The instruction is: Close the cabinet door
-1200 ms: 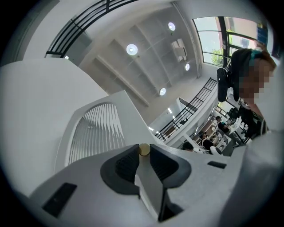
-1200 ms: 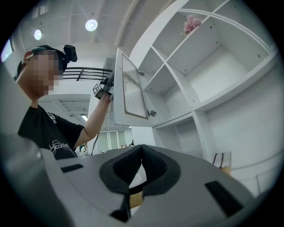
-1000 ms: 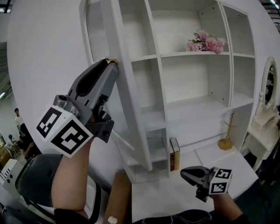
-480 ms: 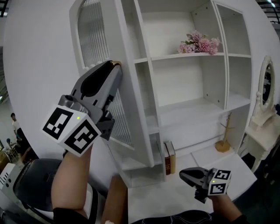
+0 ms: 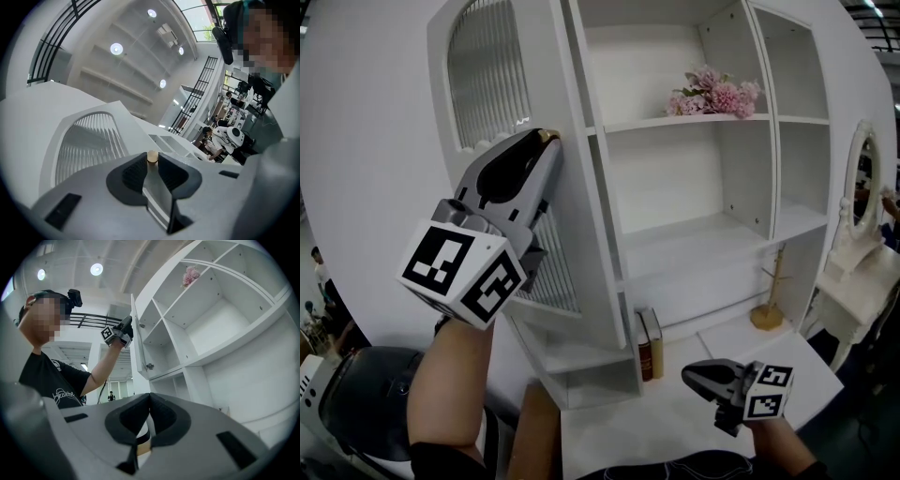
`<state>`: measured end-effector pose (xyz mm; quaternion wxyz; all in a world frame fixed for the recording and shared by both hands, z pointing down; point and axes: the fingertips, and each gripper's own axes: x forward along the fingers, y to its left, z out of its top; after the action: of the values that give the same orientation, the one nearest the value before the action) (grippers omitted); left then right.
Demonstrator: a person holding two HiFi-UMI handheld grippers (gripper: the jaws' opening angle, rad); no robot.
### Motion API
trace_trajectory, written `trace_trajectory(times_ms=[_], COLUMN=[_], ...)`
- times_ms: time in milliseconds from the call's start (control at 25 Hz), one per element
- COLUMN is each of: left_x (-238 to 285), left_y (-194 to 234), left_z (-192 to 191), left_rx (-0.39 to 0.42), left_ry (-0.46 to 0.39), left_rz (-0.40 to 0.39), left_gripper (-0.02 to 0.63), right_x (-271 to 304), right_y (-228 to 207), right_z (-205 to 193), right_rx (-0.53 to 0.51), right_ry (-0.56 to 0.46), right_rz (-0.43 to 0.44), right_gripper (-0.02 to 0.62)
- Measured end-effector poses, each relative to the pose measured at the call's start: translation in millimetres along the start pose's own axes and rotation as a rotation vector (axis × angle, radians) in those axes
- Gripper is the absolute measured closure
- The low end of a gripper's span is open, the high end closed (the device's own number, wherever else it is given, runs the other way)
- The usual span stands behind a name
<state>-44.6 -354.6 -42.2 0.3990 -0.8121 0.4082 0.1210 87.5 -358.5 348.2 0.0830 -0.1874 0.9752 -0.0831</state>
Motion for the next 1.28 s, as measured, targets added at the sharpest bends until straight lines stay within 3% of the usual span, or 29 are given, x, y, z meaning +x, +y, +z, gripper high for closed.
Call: trace_trajectory(times_ms=[440,1280], left_x=[25.2,69.8], left_y=[-0.3,10.5], left_z=[-21.4,-63.8], left_rx=[0.061,0.169], left_ry=[0.011,0.105], left_rz=[0.04,0.109], left_gripper=[0.531,0.529], right_x=[-26.9,-41.7], right_y=[-24.6,-61.4], right_z=[4.3,1.2], right_rx=[-0.004,0.029], right_ry=[0.005,0.029], right_rz=[-0.043,-0.032], right_gripper=[0.591,0.591])
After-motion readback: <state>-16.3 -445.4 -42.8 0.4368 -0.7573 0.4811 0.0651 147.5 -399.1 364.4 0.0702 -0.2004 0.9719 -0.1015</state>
